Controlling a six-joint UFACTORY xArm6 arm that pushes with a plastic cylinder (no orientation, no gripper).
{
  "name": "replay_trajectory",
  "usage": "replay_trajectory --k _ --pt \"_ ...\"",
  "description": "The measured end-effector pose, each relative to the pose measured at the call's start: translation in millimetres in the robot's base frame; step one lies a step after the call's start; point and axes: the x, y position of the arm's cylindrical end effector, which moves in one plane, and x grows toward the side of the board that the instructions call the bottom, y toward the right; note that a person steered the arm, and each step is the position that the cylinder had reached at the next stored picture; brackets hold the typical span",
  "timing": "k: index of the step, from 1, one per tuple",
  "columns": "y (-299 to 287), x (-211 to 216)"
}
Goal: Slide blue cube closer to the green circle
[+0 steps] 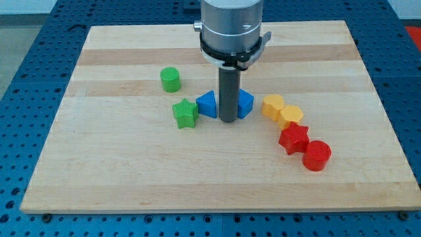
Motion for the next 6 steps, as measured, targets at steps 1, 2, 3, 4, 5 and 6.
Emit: replay_trajectory --k 1,2,3,4,5,6 --pt "7 33" --pt "43 21" --pt "40 -42" --pt "26 -71" --pt "5 -73" --pt "-17 -73"
